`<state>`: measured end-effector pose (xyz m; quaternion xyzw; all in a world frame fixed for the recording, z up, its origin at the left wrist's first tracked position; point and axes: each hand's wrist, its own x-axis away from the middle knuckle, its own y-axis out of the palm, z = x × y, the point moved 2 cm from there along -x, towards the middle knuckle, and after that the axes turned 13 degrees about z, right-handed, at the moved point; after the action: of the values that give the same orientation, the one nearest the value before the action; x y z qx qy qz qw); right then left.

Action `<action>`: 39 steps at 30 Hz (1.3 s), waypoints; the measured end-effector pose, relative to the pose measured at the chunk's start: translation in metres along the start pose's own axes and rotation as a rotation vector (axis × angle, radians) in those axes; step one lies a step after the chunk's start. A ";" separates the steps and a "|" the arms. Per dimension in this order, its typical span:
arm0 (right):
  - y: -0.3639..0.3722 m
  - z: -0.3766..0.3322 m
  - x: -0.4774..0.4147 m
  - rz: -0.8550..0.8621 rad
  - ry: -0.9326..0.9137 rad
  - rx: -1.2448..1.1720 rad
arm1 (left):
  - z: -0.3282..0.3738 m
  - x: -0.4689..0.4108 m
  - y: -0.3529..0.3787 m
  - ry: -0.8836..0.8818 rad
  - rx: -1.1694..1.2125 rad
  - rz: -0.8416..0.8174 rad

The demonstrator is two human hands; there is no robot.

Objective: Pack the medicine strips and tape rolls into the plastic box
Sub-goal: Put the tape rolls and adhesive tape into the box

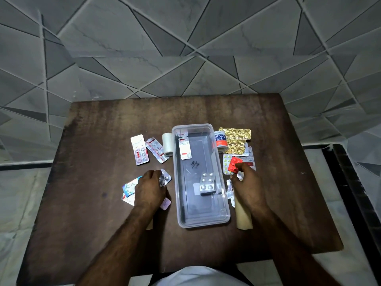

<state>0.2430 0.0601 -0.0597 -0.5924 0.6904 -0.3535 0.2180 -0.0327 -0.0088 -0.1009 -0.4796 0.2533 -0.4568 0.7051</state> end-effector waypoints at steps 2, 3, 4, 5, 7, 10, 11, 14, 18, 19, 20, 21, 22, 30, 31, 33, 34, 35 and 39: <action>-0.001 0.009 0.003 -0.011 0.016 0.120 | 0.001 -0.001 0.000 0.002 -0.020 0.009; -0.001 0.013 0.005 -0.019 0.030 0.169 | 0.002 -0.002 0.000 0.004 -0.031 0.003; -0.001 0.017 0.008 -0.022 0.039 0.209 | 0.003 -0.002 0.000 0.004 -0.041 -0.006; -0.001 0.020 0.010 -0.021 0.047 0.236 | 0.004 -0.003 0.000 0.006 -0.048 -0.013; 0.000 0.023 0.015 -0.013 0.060 0.251 | 0.006 -0.003 -0.001 0.012 -0.042 -0.011; 0.001 0.027 0.020 -0.020 0.060 0.262 | 0.005 -0.003 0.001 0.009 -0.010 0.012; 0.002 0.027 0.020 -0.023 0.060 0.262 | 0.003 -0.005 0.002 0.004 0.001 0.018; 0.003 0.027 0.020 -0.022 0.056 0.261 | 0.000 -0.010 0.003 -0.017 0.018 0.009; 0.004 0.029 0.018 -0.015 0.037 0.262 | -0.001 -0.011 0.002 -0.015 0.018 -0.019; 0.004 0.029 0.018 -0.015 0.033 0.259 | -0.001 -0.010 0.002 -0.011 0.027 -0.016; 0.004 0.030 0.017 -0.014 0.027 0.257 | -0.002 -0.008 0.000 -0.010 0.032 -0.012; 0.003 0.030 0.017 -0.016 0.023 0.258 | -0.004 -0.006 -0.001 -0.008 0.030 -0.010; 0.003 0.031 0.016 -0.016 0.021 0.260 | -0.005 -0.002 -0.004 -0.008 0.012 -0.010; 0.006 0.030 0.017 0.013 0.004 0.264 | -0.017 0.041 -0.015 -0.168 -0.092 -0.001; 0.006 0.029 0.017 0.017 0.004 0.260 | -0.020 0.045 -0.014 -0.201 -0.076 -0.019; 0.005 0.029 0.017 0.022 0.007 0.249 | -0.022 0.051 -0.011 -0.257 -0.049 -0.040; 0.005 0.029 0.017 0.025 0.006 0.243 | -0.022 0.054 -0.011 -0.276 -0.033 -0.047; 0.004 0.028 0.017 0.029 0.010 0.239 | -0.023 0.055 -0.011 -0.288 -0.019 -0.055; -0.005 0.024 0.011 0.073 0.029 0.184 | -0.020 0.052 -0.018 -0.293 0.108 0.014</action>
<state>0.2610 0.0433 -0.0700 -0.5393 0.6792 -0.4157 0.2741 -0.0320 -0.0659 -0.0886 -0.5006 0.1262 -0.3902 0.7624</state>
